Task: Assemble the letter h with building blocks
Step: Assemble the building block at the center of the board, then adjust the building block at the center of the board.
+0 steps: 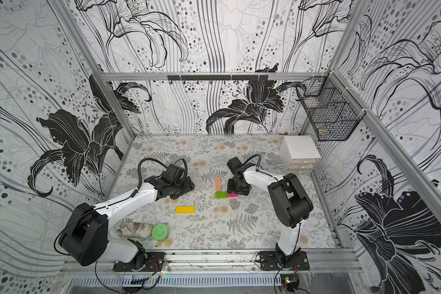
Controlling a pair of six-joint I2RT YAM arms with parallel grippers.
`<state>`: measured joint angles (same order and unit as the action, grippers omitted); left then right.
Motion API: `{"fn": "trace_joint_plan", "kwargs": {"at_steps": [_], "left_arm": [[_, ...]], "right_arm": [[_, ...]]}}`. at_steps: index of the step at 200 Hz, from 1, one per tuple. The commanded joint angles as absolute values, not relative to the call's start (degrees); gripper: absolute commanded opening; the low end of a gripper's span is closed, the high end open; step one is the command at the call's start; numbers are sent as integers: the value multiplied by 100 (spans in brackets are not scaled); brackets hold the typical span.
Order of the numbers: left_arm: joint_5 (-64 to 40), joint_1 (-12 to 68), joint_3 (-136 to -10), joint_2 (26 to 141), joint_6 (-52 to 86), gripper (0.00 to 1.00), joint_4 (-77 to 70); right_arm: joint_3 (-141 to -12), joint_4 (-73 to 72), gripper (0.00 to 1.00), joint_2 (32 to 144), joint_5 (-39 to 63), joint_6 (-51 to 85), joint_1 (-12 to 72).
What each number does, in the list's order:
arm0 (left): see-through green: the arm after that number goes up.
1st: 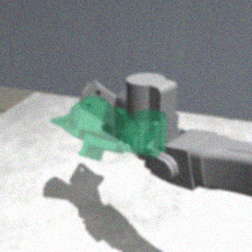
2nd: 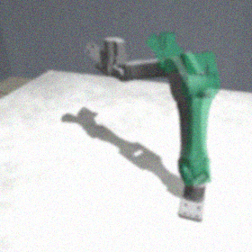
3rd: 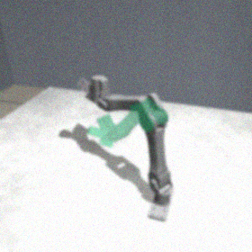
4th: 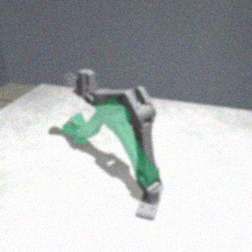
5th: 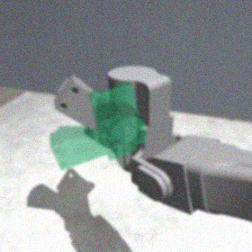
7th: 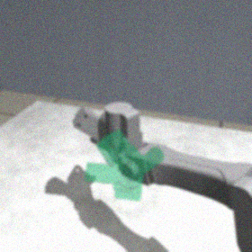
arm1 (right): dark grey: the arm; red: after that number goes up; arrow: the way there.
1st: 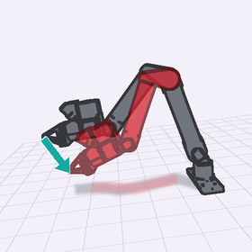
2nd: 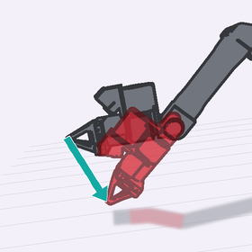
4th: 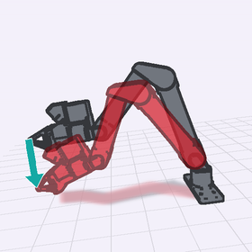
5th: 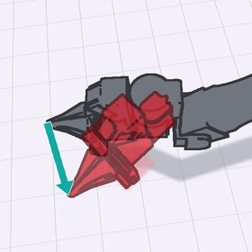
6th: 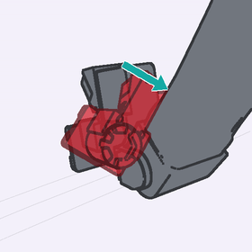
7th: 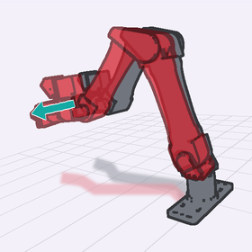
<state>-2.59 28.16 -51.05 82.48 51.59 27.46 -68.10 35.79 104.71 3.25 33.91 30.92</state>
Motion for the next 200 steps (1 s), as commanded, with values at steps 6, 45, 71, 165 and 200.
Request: {"fn": "trace_joint_plan", "kwargs": {"at_steps": [6, 45, 71, 165, 200], "left_arm": [[-141, 2791, -5198, 8240, 5076, 73, 2777], [-98, 2786, -5186, 8231, 5094, 73, 2790], [-40, 2777, -5185, 8252, 5148, 73, 2823], [-39, 2665, -5150, 8244, 5199, 73, 2875], [-47, 2648, -5125, 8274, 5202, 73, 2873]], "right_arm": [[-7002, 4024, 72, 10075, -37, 3357, 3138], [-6867, 4138, 68, 9603, -217, 3397, 3416], [-6846, 4072, 53, 9661, -220, 3578, 3912], [-6899, 3556, 30, 10501, 51, 4142, 4592], [-6909, 3445, 29, 10651, 141, 4175, 4605]]}}
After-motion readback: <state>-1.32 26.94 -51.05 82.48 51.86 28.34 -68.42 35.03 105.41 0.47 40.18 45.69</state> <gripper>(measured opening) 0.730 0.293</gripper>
